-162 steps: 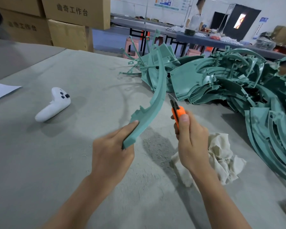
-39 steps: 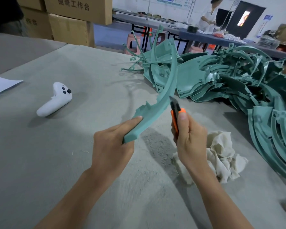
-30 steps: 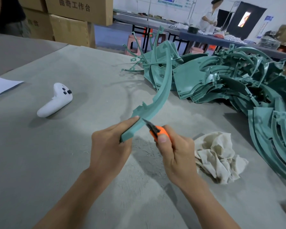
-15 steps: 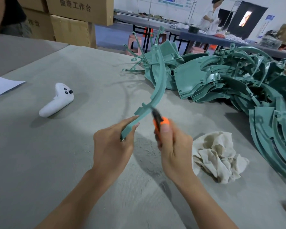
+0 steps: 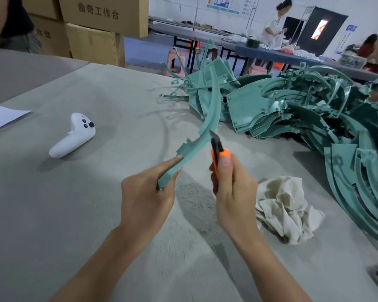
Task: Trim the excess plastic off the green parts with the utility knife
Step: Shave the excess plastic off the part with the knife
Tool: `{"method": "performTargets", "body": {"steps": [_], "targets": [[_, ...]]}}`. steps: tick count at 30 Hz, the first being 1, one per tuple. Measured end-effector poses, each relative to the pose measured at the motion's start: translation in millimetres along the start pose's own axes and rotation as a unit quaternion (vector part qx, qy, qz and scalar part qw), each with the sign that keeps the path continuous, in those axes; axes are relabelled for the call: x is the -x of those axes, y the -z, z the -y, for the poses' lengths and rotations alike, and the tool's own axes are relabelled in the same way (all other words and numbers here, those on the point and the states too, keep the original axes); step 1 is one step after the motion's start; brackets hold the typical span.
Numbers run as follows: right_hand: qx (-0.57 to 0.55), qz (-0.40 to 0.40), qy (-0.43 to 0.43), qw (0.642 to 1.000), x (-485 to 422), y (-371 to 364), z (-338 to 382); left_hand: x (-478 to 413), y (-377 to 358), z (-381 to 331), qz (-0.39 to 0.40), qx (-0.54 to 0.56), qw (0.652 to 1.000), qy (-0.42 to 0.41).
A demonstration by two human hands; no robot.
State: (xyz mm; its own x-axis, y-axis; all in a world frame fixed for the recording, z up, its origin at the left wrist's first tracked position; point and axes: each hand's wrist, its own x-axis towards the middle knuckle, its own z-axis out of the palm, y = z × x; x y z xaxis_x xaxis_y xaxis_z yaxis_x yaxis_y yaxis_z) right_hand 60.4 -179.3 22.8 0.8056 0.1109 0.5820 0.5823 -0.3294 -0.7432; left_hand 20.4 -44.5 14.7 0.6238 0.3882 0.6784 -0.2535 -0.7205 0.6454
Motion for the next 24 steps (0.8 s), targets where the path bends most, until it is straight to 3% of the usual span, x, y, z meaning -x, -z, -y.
{"method": "performTargets", "body": {"steps": [5,9,12,16,24], "targets": [[0.028,0.106,0.084,0.99,18,-9,9,1,-2,12,-0.033,0.028,0.999,0.029],[0.012,0.123,0.134,0.983,21,-7,11,0,-2,18,-0.009,0.086,0.996,0.029],[-0.059,0.042,0.045,0.996,4,3,6,-3,0,11,-0.007,0.022,1.0,-0.021],[-0.054,-0.054,-0.053,0.996,-26,32,-16,-8,2,12,0.021,0.082,0.996,0.028],[0.051,-0.017,-0.04,0.998,-34,41,-30,-7,3,10,0.078,0.129,0.986,0.071]]}}
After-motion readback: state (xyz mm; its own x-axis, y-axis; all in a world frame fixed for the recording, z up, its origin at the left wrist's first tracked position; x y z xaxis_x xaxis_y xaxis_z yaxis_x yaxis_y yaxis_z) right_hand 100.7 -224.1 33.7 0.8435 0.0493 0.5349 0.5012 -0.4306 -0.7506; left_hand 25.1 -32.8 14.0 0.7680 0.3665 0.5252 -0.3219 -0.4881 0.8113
